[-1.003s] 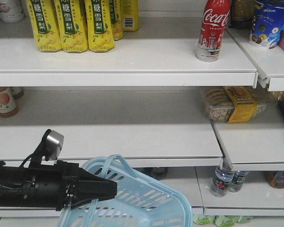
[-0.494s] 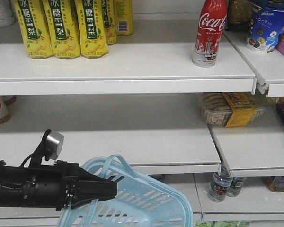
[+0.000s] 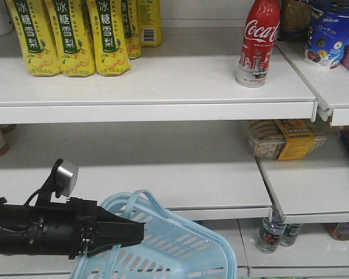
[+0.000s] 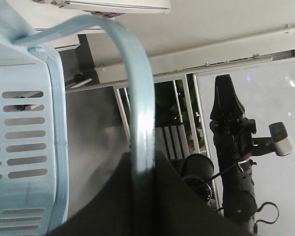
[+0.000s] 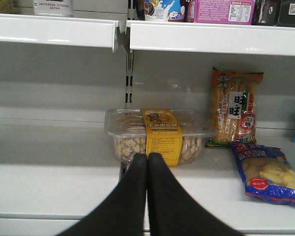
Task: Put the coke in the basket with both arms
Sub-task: 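Drive closer and align the base with the red Coca-Cola bottle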
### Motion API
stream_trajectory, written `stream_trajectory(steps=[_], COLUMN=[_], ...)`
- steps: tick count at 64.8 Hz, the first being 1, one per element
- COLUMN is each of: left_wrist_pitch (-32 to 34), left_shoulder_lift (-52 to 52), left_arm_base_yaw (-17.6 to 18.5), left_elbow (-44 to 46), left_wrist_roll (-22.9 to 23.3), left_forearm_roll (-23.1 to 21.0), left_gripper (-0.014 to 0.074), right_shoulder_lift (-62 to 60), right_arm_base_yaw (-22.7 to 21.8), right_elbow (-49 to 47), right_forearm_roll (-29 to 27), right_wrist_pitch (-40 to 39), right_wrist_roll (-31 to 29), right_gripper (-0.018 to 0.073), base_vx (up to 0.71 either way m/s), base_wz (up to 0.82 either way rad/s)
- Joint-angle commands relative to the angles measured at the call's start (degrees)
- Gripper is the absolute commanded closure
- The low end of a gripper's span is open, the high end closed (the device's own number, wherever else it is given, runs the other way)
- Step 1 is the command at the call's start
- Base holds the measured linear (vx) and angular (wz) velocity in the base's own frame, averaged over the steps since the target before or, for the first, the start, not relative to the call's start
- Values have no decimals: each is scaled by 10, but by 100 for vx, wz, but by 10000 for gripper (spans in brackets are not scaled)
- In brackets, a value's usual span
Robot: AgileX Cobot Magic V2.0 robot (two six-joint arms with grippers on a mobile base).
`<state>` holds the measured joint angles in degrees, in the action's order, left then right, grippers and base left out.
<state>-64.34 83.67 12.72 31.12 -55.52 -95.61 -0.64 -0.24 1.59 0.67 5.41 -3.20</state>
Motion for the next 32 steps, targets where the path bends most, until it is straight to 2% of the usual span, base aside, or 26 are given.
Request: stream_trajectory(steps=[1, 32], left_wrist_pitch=[-47, -47], left_shoulder_lift=[-20, -20], left_arm_base_yaw=[4, 4], left_elbow=[14, 14], left_wrist_roll=[-3, -3], left_forearm_roll=[-66, -66], left_gripper=[603, 603], right_shoulder_lift=[-7, -7], right_arm_base_yaw=[-3, -3], right_elbow=[5, 5], right_forearm_roll=[4, 4], right_wrist_pitch=[-44, -44], right_wrist_roll=[-1, -1], right_gripper=[569, 569], base_vx=[3, 2], base_wz=[0, 0])
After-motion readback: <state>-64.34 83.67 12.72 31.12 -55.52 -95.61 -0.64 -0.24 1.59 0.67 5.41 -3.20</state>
